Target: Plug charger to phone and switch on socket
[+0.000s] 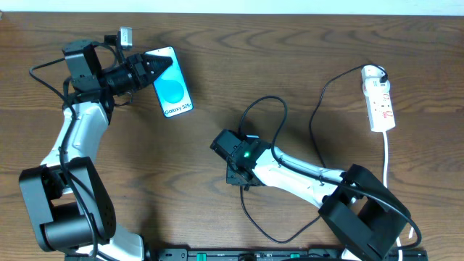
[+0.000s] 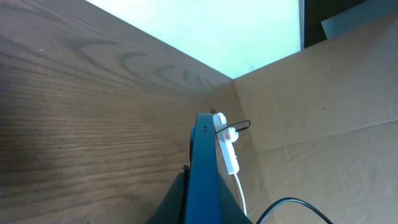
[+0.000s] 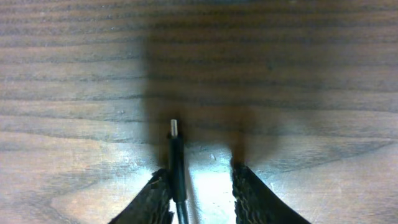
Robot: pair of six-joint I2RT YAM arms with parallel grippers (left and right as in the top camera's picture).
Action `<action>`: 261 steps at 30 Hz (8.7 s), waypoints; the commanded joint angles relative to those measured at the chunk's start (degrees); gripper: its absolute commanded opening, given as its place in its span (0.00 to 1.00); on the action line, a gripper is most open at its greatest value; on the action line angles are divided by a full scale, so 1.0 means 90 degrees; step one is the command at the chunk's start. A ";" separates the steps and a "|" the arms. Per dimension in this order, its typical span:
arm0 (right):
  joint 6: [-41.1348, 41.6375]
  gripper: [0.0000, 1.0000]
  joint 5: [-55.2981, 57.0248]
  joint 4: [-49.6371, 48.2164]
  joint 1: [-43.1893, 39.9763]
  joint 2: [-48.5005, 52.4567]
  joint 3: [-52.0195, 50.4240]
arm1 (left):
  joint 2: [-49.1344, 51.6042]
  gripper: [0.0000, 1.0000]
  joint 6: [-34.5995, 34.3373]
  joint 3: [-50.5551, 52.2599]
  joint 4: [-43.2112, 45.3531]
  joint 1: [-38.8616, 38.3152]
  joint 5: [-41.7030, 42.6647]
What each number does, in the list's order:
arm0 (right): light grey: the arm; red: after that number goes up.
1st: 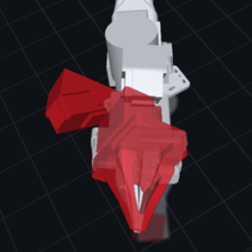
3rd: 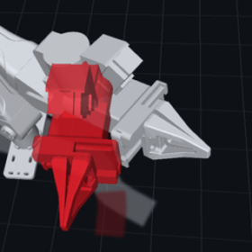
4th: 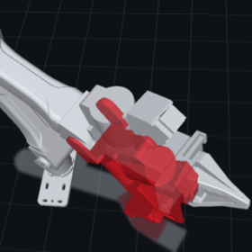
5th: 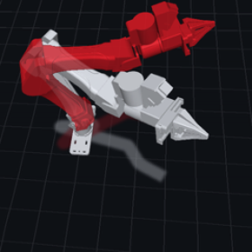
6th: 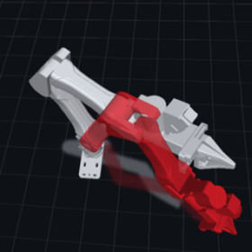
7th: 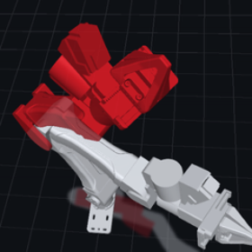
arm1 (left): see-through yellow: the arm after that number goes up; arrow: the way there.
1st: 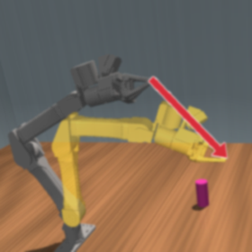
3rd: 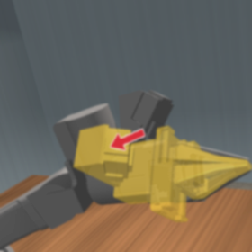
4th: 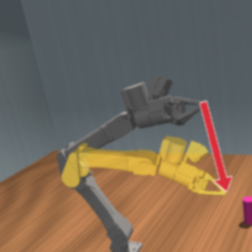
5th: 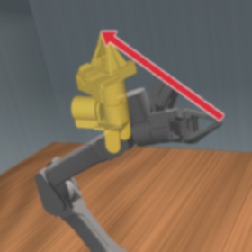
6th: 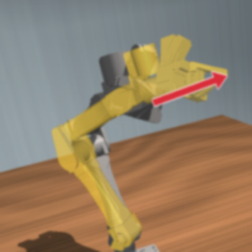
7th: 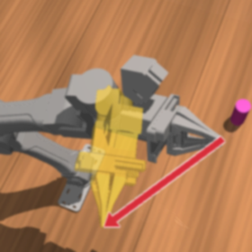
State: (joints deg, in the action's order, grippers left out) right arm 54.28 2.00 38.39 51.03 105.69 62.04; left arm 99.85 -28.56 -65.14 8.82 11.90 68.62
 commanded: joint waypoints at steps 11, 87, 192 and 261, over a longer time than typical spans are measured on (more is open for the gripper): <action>0.0129 0.19 0.0078 0.0015 0.0032 0.0163 0.0007 | -0.0153 0.07 -0.0078 0.0061 0.0032 0.0029 0.0109; -0.2754 0.01 -0.3915 -0.2171 -0.1970 -0.1209 0.0189 | -0.0153 0.07 -0.1484 0.0061 0.0918 0.0029 0.0316; 0.0716 0.01 -0.8087 -1.3318 -0.2535 0.1637 0.0177 | -0.0153 0.07 -0.4435 0.0058 0.4634 -0.0406 0.0338; 0.1064 0.01 -0.7788 -1.3498 -0.2448 0.1637 0.0177 | -0.0153 0.07 -0.4835 0.0058 0.4634 -0.0551 0.0469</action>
State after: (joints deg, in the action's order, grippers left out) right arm 63.22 -69.25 -83.00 29.54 119.98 63.05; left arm 99.85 -71.81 -64.29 49.91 6.63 71.81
